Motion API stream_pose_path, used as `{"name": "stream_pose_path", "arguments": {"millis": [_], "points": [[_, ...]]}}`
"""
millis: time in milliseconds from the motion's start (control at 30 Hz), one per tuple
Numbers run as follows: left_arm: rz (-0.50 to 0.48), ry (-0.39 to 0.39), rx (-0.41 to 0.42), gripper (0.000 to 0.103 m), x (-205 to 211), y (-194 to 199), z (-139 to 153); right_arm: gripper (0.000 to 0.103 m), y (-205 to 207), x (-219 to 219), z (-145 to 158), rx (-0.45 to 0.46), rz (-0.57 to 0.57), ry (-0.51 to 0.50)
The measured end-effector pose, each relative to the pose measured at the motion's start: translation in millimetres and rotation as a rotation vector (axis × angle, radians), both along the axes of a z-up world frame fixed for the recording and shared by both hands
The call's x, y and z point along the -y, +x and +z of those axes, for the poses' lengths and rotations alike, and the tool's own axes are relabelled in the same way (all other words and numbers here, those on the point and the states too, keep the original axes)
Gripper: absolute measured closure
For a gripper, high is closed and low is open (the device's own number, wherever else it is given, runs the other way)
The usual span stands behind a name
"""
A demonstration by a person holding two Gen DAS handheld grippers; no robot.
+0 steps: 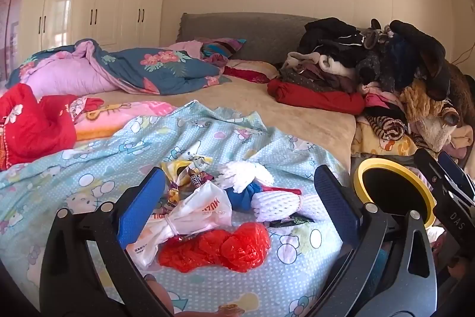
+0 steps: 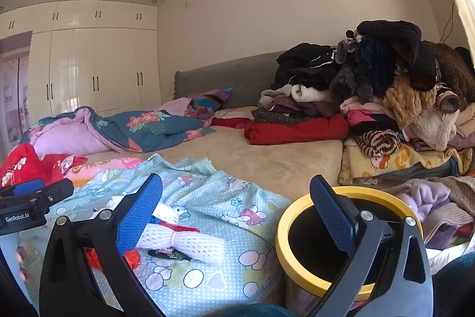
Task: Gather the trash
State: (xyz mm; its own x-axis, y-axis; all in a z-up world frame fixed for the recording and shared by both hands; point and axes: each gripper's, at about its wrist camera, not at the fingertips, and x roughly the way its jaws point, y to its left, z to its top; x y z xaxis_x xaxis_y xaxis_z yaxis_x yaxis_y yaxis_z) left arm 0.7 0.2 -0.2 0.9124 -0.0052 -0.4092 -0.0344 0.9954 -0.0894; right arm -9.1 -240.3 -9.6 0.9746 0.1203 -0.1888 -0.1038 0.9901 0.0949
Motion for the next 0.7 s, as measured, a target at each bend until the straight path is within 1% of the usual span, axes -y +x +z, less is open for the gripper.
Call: {"name": "stream_pose_path", "arguments": {"millis": [33, 267, 300, 367, 467, 600, 700], "points": [[-0.002, 0.002, 0.024, 0.011, 0.0, -2.3, 0.4, 0.006, -0.6, 0.1, 0.3, 0.008, 0.002, 0.008], [0.003, 0.005, 0.023, 0.011, 2.2, -6.4, 0.5, 0.006, -1.2, 1.1, -1.3, 0.013, 0.009, 0.006], [-0.002, -0.011, 0.012, 0.011, -1.2, -1.1, 0.2, 0.006, -2.2, -1.3, -1.1, 0.014, 0.011, 0.004], [-0.005, -0.011, 0.011, 0.011, -0.6, -1.0, 0.1, 0.006, -2.8, 0.2, -2.7, 0.017, 0.016, 0.000], [-0.013, -0.010, 0.013, 0.011, 1.5, -0.9, 0.5, 0.006, -2.9, -5.0, 1.2, 0.017, 0.022, -0.016], [-0.009, -0.015, 0.014, 0.011, 2.5, -7.5, 8.4, 0.006, -3.6, -6.8, 1.8, 0.025, 0.027, -0.020], [-0.008, -0.019, 0.015, 0.011, 0.6, -7.6, 7.9, 0.006, -3.7, -6.8, 3.0, 0.025, 0.027, -0.021]]}}
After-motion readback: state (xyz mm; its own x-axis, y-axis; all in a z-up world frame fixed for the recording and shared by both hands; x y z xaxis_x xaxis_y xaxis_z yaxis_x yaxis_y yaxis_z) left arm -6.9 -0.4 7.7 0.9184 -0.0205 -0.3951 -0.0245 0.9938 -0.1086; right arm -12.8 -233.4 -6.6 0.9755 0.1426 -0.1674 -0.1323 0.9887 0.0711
